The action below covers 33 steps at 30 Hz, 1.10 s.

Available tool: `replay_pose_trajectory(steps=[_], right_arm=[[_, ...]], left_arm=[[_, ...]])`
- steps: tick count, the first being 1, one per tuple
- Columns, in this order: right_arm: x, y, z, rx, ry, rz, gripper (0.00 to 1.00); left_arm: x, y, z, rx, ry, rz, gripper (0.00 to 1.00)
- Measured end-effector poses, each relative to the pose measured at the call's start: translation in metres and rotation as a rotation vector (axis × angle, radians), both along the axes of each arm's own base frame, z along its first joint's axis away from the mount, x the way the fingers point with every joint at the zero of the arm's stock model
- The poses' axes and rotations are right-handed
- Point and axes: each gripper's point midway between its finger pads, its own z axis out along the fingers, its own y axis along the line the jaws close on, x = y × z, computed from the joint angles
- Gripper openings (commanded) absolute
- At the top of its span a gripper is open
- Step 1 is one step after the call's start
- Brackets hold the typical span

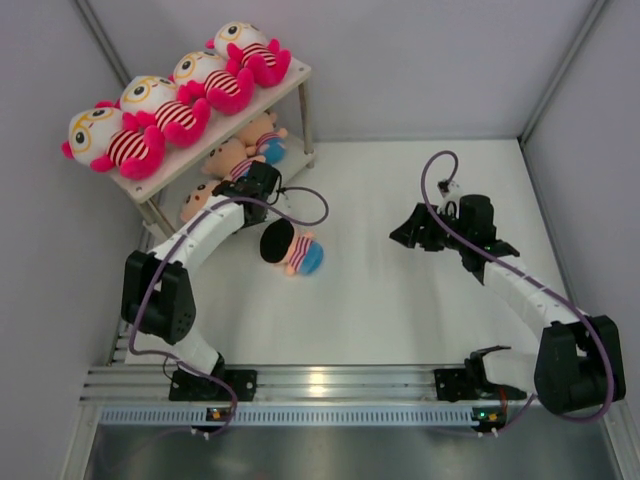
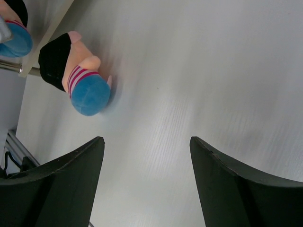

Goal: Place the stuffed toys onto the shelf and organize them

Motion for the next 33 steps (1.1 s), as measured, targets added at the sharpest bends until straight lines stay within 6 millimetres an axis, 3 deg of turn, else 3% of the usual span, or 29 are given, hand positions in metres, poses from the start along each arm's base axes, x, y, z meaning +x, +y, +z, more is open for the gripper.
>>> replay_pose_trajectory(steps=[4, 9, 22, 33], right_arm=[[0.0, 0.0, 0.0, 0.0, 0.001, 0.0, 0.73], [0.0, 0.0, 0.0, 0.0, 0.001, 0.0, 0.74], [0.0, 0.0, -0.001, -0.003, 0.0, 0.0, 0.74], [0.002, -0.002, -0.005, -0.011, 0.01, -0.008, 0.74]], left_arm=[[0.012, 0.022, -0.015, 0.01, 0.053, 0.052, 0.0], [0.032, 0.034, -0.029, 0.028, 0.087, 0.071, 0.0], [0.085, 0.041, -0.028, 0.019, 0.052, 0.011, 0.0], [0.103, 0.03, -0.028, 0.002, 0.058, -0.056, 0.0]])
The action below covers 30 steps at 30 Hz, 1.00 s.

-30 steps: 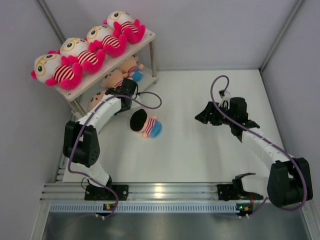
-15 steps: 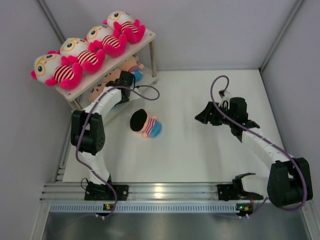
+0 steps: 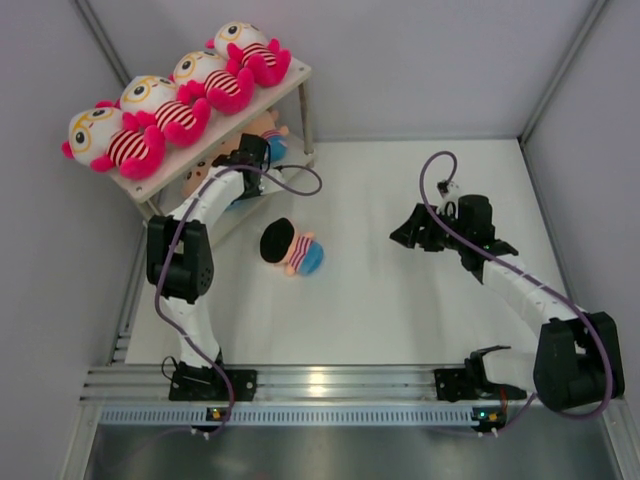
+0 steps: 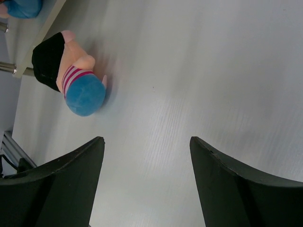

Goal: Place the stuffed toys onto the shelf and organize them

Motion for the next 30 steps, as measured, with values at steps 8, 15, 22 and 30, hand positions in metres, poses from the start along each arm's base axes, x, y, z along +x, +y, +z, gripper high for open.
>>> replay_pose_trajectory(steps=[8, 15, 22, 30], right_arm=[[0.0, 0.0, -0.002, -0.002, 0.005, -0.002, 0.74], [0.0, 0.0, -0.002, -0.003, 0.005, -0.003, 0.74], [0.0, 0.0, -0.002, -0.002, 0.005, -0.003, 0.74], [-0.001, 0.004, 0.001, 0.019, 0.004, 0.011, 0.73]], left_arm=[[0.0, -0.022, -0.002, -0.022, 0.007, -0.051, 0.08], [-0.001, -0.034, -0.001, -0.048, -0.001, -0.066, 0.69], [-0.006, -0.049, 0.024, -0.094, -0.054, -0.108, 0.72], [-0.031, -0.087, 0.062, -0.132, -0.124, -0.222, 0.76]])
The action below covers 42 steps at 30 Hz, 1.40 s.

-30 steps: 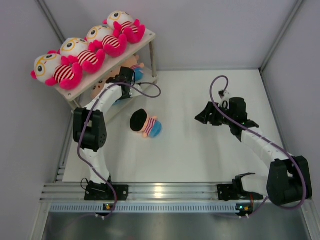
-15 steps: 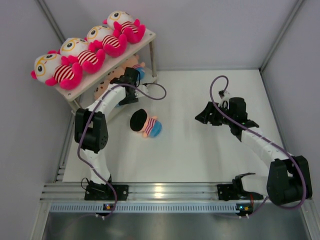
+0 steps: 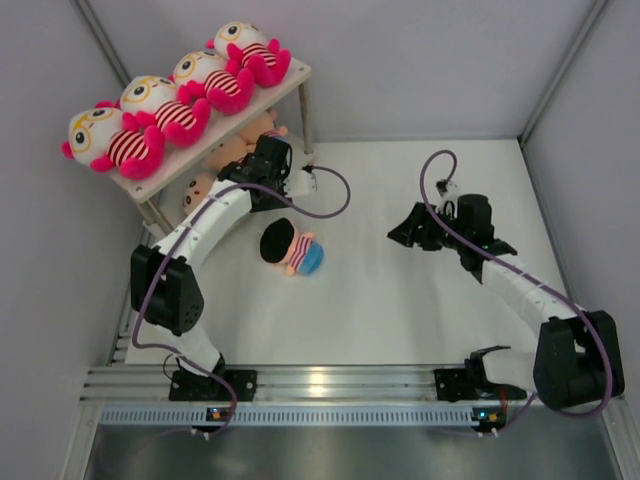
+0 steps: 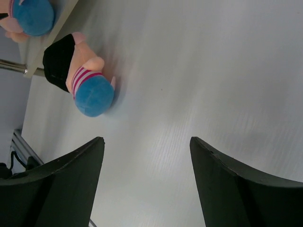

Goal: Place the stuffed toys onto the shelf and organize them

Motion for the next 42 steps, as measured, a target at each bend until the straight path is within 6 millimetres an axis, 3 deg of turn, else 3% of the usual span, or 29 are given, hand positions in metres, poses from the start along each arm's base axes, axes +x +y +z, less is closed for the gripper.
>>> replay_pose_trajectory(steps=[6, 10, 13, 16, 20, 25, 29, 30, 32, 33, 34, 38, 42], right_arm=[[-0.004, 0.035, -0.004, 0.079, 0.035, 0.083, 0.73], [-0.009, 0.055, -0.01, 0.131, 0.084, 0.12, 0.73], [-0.006, 0.06, -0.007, 0.164, 0.09, 0.122, 0.73], [-0.004, 0.064, -0.003, 0.195, 0.087, 0.126, 0.73], [-0.004, 0.066, -0.003, 0.214, 0.086, 0.126, 0.73], [-0.006, 0.066, -0.005, 0.217, 0.089, 0.13, 0.73], [-0.006, 0.066, -0.004, 0.218, 0.089, 0.131, 0.73], [-0.006, 0.066, -0.004, 0.218, 0.088, 0.131, 0.73], [-0.007, 0.066, -0.006, 0.219, 0.089, 0.132, 0.73], [-0.007, 0.066, -0.007, 0.221, 0.091, 0.133, 0.73], [-0.008, 0.067, -0.007, 0.224, 0.095, 0.134, 0.73], [-0.006, 0.073, -0.012, 0.241, 0.106, 0.143, 0.72], [-0.014, 0.095, -0.028, 0.25, 0.157, 0.19, 0.73]], left_arm=[[-0.019, -0.033, 0.017, -0.09, -0.028, -0.072, 0.78], [-0.041, -0.059, 0.01, -0.16, 0.006, -0.103, 0.82], [-0.069, -0.092, -0.012, -0.215, 0.086, -0.147, 0.98], [-0.098, -0.117, -0.041, -0.269, 0.193, -0.155, 0.98], [-0.11, -0.112, -0.077, -0.259, 0.297, -0.089, 0.98], [-0.106, -0.102, -0.107, -0.22, 0.358, -0.041, 0.93], [-0.094, -0.086, -0.117, -0.203, 0.366, -0.007, 0.76], [-0.09, -0.08, -0.119, -0.203, 0.362, 0.003, 0.62], [-0.087, -0.074, -0.122, -0.205, 0.36, 0.016, 0.44], [-0.087, -0.071, -0.124, -0.205, 0.363, 0.02, 0.18], [-0.088, -0.069, -0.128, -0.211, 0.371, 0.021, 0.0], [-0.097, -0.074, -0.13, -0.244, 0.399, -0.002, 0.0], [-0.103, -0.082, -0.123, -0.315, 0.407, 0.021, 0.0]])
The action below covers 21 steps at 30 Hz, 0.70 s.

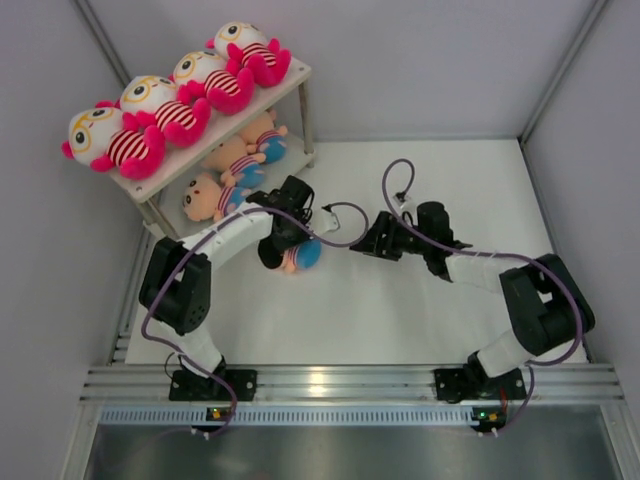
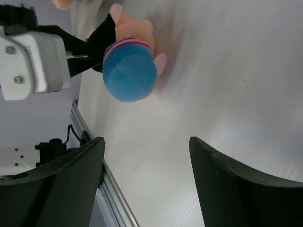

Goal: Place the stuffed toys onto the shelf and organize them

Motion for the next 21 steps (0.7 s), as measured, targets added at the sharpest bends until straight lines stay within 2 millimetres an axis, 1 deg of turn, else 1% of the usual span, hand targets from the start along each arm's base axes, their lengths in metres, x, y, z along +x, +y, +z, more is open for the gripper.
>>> replay_pose_trajectory(steps=[3, 5, 8, 11, 14, 16, 18, 19, 20, 21], right_arm=[[-0.007, 0.021, -0.004, 0.029, 0.022, 0.048, 0.73], [-0.007, 0.033, 0.001, 0.072, 0.013, 0.07, 0.74], [-0.005, 0.045, 0.016, 0.139, -0.011, 0.087, 0.75], [0.002, 0.059, 0.036, 0.179, -0.061, 0.107, 0.75], [0.002, 0.079, 0.054, 0.202, -0.102, 0.141, 0.74], [0.002, 0.088, 0.062, 0.217, -0.127, 0.157, 0.74], [0.004, 0.092, 0.062, 0.218, -0.128, 0.156, 0.7], [0.007, 0.092, 0.061, 0.216, -0.128, 0.149, 0.64], [0.009, 0.093, 0.061, 0.216, -0.128, 0.143, 0.48], [0.01, 0.093, 0.06, 0.214, -0.131, 0.139, 0.42]], left_arm=[[-0.005, -0.006, 0.011, -0.065, 0.005, 0.054, 0.0], [-0.007, -0.009, 0.022, -0.107, -0.007, 0.082, 0.0], [-0.01, -0.013, 0.042, -0.159, -0.04, 0.115, 0.0], [-0.013, -0.018, 0.061, -0.211, -0.065, 0.144, 0.0], [-0.01, -0.024, 0.075, -0.253, -0.082, 0.168, 0.0], [-0.008, -0.029, 0.083, -0.279, -0.087, 0.186, 0.0], [-0.007, -0.031, 0.089, -0.3, -0.085, 0.211, 0.0], [-0.007, -0.032, 0.092, -0.312, -0.084, 0.225, 0.0], [-0.006, -0.033, 0.095, -0.326, -0.08, 0.24, 0.0], [-0.007, -0.034, 0.098, -0.334, -0.078, 0.248, 0.0]])
